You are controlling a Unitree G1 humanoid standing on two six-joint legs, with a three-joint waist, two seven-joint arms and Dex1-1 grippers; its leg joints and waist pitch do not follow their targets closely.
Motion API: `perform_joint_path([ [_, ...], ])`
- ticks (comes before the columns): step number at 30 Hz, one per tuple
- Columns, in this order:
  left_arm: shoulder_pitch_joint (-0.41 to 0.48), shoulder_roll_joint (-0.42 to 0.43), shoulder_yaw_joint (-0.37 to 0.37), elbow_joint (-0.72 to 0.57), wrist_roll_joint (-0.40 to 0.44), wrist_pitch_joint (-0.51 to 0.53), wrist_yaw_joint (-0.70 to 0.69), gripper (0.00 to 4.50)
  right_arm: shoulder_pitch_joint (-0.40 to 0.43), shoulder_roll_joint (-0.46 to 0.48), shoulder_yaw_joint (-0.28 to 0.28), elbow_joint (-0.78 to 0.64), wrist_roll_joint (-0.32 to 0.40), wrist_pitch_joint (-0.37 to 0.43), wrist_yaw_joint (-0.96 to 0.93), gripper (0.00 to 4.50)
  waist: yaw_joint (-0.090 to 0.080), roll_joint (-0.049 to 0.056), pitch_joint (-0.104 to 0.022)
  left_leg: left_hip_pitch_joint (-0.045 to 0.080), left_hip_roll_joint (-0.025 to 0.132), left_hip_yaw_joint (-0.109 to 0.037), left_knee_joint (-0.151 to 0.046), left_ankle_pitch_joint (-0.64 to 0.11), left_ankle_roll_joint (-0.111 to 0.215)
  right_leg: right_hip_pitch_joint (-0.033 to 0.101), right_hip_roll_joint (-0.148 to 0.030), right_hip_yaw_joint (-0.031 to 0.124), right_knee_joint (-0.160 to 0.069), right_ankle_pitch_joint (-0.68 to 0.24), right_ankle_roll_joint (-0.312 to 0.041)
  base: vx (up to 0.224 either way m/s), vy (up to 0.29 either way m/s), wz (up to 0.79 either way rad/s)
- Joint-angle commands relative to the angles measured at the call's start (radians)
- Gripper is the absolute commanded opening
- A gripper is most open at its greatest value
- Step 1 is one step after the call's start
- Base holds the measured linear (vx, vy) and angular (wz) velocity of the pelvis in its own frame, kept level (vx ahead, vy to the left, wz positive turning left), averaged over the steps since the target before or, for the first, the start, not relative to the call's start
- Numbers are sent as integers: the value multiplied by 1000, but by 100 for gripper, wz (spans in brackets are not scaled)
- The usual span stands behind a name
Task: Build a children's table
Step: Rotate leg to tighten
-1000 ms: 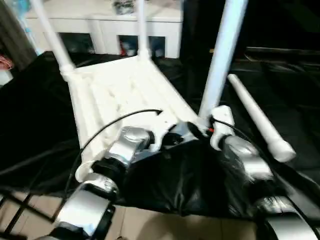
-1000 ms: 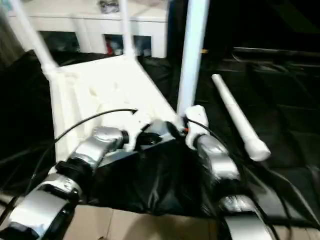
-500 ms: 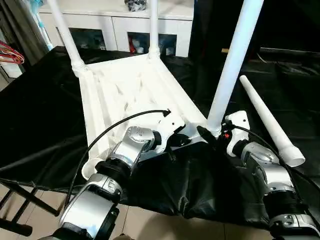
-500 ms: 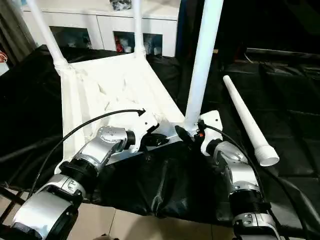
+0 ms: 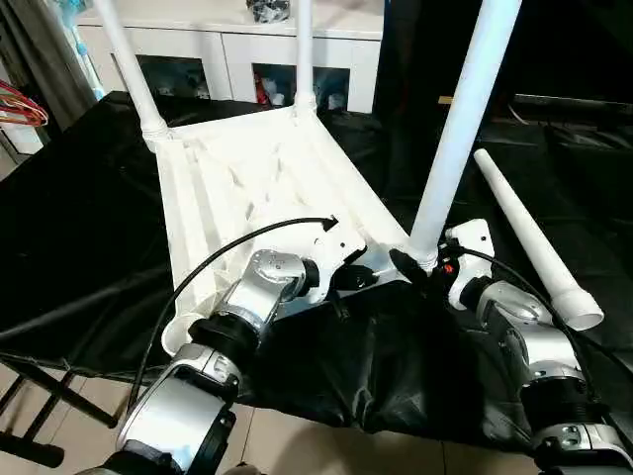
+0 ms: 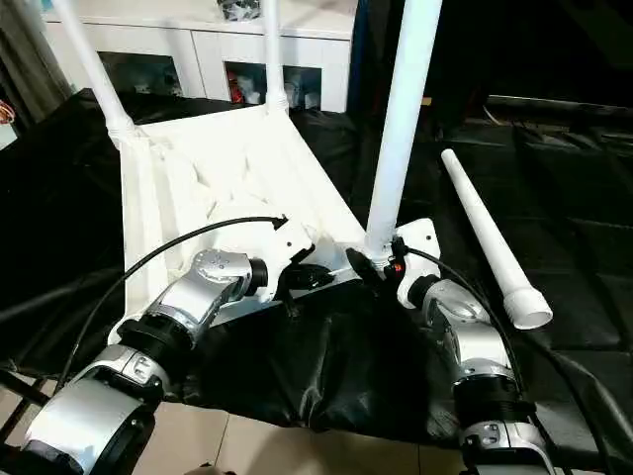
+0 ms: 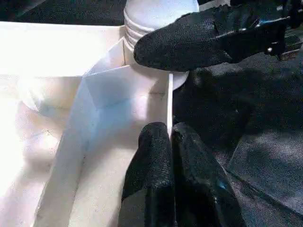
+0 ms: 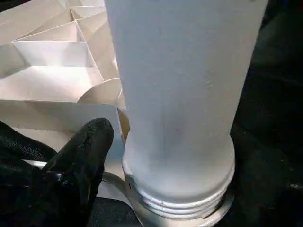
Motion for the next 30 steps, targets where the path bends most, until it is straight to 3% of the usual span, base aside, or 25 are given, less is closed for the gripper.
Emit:
perform_joint_path([
  [1,0,-27,21,-31,-35,-53,11,0,17,19,35,-3,4,23,34,390,2,-31,-56,-3,13,0,-54,-178,82,54,-47,33,-76,-241,-187,0,0,0],
  [3,0,-25,21,-30,-37,-55,9,0,37,8,37,-47,17,49,49,390,4,-31,-55,-2,13,1,-54,-176,86,54,-45,34,-78,-237,-183,0,0,0],
  [4,27,35,19,-58,-36,-68,-34,0,31,-3,86,-56,-21,37,68,390,6,-17,-57,-1,15,-2,-55,-180,82,53,-46,34,-78,-227,-187,0,0,0],
  [5,35,51,19,-68,-36,-71,-46,0,26,-4,100,-50,-35,31,71,390,2,-25,-57,-7,13,-1,-55,-174,83,57,-44,33,-74,-206,-190,0,0,0],
  [7,41,59,19,-75,-36,-71,-51,0,21,-3,106,-43,-42,27,71,390,-3,-21,-57,-8,13,-1,-54,-179,78,55,-46,32,-74,-224,-189,0,0,0],
  [10,52,61,16,-89,-36,-64,-56,0,27,-13,119,-45,-50,37,83,390,-3,-23,-55,-4,15,-2,-56,-201,66,53,-47,33,-79,-281,-179,0,0,0],
  [16,60,67,14,-103,-38,-58,-63,0,35,-16,123,-59,-47,52,83,390,-4,-26,-57,-6,15,-1,-54,-174,75,54,-46,34,-71,-211,-197,0,0,0],
  [21,66,72,14,-114,-41,-55,-70,0,35,-22,130,-61,-55,50,88,390,-4,-28,-57,-6,16,-1,-53,-171,76,54,-46,34,-71,-225,-193,0,0,0],
  [22,67,73,15,-119,-45,-47,-76,28,37,-31,123,-64,-54,47,90,395,-4,-29,-57,-6,16,-1,-53,-168,76,54,-46,34,-70,-223,-193,0,0,0],
  [25,69,71,22,-132,-59,-25,-89,28,44,-50,96,-81,-35,50,96,395,0,-28,-58,-4,16,0,-51,-161,78,54,-47,35,-68,-202,-203,0,0,0],
  [26,71,71,23,-142,-64,-17,-94,47,53,-67,71,-99,-13,56,108,397,0,-29,-59,-4,18,0,-51,-157,80,54,-46,35,-67,-189,-207,0,0,0],
  [29,74,72,22,-148,-60,-26,-87,66,87,-111,28,-154,38,58,163,397,4,-28,-64,-4,18,0,-45,-116,100,58,-42,36,-52,-60,-241,0,0,0],
  [30,75,72,21,-149,-59,-34,-86,66,106,-133,12,-185,61,60,191,397,8,-24,-65,1,21,1,-41,-118,114,55,-42,37,-50,-14,-258,0,0,0],
])
